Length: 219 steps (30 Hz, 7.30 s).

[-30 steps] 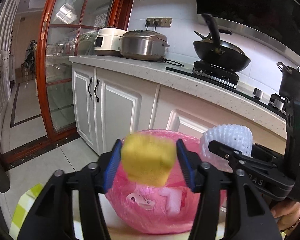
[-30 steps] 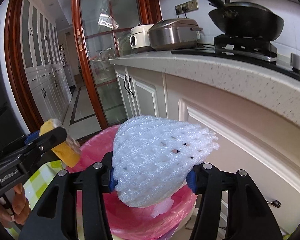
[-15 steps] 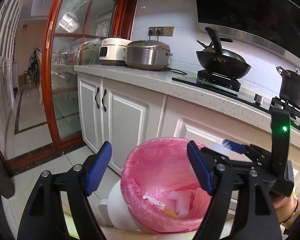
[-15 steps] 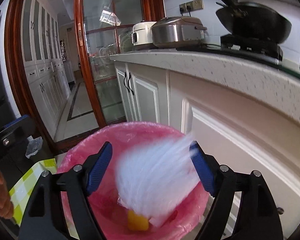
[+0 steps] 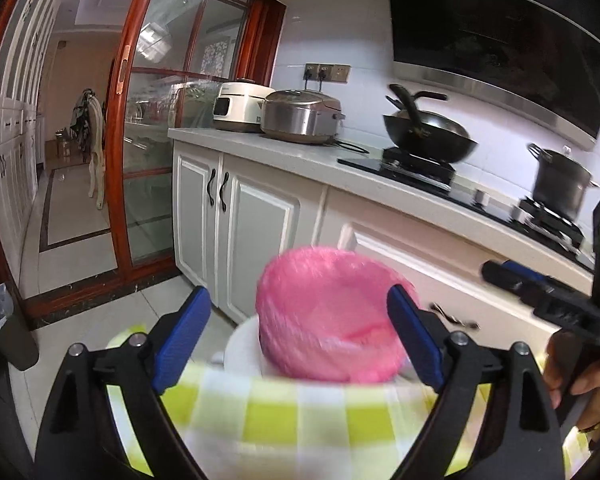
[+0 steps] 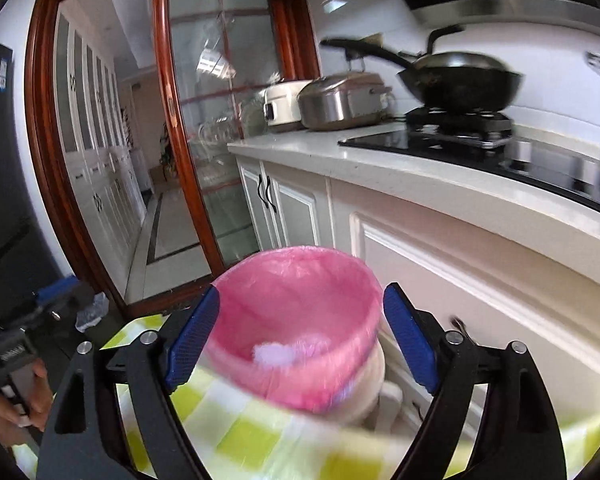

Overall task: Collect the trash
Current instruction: 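Return both tools to the table over the remaining trash, then grasp the white plastic bag with the right gripper while the left gripper grasps a foam block, then carry the plastic bag and foam block to the pink bin and release both, then return both tools to the table over the remaining trash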

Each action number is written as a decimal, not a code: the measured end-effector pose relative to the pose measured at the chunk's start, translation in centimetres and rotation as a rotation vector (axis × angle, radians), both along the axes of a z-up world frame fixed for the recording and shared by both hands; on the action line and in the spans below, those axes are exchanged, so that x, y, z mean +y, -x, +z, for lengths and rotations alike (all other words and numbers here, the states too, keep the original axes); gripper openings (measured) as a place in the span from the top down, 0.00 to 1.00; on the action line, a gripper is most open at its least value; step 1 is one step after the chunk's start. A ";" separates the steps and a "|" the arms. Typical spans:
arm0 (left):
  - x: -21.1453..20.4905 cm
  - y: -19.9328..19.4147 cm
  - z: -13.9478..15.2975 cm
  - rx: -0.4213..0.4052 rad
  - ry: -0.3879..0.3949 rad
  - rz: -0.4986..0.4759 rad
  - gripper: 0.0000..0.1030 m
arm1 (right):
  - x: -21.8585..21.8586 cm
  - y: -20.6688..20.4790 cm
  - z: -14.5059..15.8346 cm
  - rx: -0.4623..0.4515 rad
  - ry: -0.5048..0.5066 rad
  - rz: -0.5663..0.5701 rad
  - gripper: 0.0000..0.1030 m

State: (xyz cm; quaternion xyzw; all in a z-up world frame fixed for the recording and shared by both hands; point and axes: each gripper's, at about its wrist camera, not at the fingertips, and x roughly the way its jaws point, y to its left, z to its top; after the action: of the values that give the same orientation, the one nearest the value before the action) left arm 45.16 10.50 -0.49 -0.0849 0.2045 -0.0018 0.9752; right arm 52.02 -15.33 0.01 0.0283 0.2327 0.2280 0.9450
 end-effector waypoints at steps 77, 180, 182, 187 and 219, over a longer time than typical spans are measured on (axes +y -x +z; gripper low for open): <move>-14.0 19.3 -11.8 0.228 -0.125 -0.174 0.20 | -12.9 29.8 -11.6 0.214 -0.082 -0.238 0.68; -0.9 -15.6 -2.6 0.064 -0.064 -0.010 0.22 | 1.1 -13.6 -3.5 0.057 -0.085 -0.093 0.30; -1.6 -15.8 -2.6 0.058 -0.075 -0.018 0.21 | 0.1 -12.8 -3.4 0.053 -0.098 -0.105 0.30; -3.4 -15.3 -1.9 0.042 -0.083 -0.025 0.08 | -2.2 -10.5 -2.4 0.031 -0.091 -0.127 0.30; -2.7 21.9 0.1 -0.015 -0.116 0.007 0.05 | -3.6 25.4 -3.7 0.073 -0.053 -0.089 0.30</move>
State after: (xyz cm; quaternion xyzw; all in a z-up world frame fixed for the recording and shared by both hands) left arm 23.28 7.82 -0.34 -0.0289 0.1965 0.0127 0.9800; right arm 26.60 -18.95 -3.71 0.0720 0.2592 0.1909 0.9440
